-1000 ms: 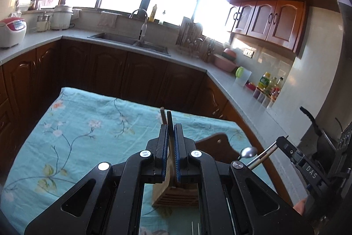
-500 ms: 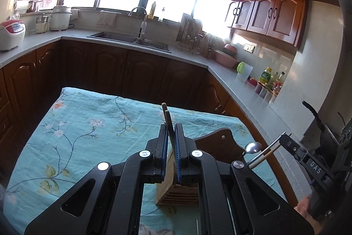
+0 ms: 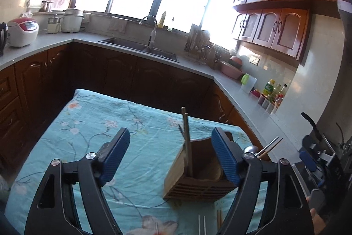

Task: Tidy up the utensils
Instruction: 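Move both open grippers back down to the chopsticks on the cloth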

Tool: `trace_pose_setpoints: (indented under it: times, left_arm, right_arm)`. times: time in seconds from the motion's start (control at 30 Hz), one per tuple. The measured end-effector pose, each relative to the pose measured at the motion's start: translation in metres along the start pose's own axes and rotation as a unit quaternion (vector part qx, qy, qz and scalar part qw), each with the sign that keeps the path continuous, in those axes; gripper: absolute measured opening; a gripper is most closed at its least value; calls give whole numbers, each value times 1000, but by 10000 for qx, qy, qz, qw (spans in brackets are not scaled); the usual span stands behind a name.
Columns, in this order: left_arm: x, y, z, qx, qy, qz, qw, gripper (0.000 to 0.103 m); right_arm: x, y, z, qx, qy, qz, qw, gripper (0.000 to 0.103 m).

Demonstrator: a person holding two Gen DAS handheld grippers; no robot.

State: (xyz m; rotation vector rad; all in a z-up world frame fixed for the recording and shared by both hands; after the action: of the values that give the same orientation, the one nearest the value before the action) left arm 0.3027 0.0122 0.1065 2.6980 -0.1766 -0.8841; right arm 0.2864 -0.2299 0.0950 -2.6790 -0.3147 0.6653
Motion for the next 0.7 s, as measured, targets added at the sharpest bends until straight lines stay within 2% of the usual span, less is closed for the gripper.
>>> trace_pose_setpoints:
  times: [0.2, 0.7]
  left_arm:
    - [-12, -16, 24, -9, -141, -145, 9998, 83]
    - [-23, -32, 109, -81, -828, -199, 9963, 83]
  right_arm:
    - [-22, 9, 19, 20, -26, 133, 9999, 103]
    - [-54, 39, 93, 319, -618, 424, 9967, 103]
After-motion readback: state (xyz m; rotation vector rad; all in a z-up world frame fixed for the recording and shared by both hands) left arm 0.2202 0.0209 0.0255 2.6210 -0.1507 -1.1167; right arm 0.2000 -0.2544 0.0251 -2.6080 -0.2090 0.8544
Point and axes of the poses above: each gripper's, at about its wrist camera, not at the fingertips, and x roughly the way its jaws point, y to its right, z to its underside, the point moved 3 cm from there along x, roughly the way its jaws point, and after that the axes turned 10 degrees about -y, right-handed, at the moved point
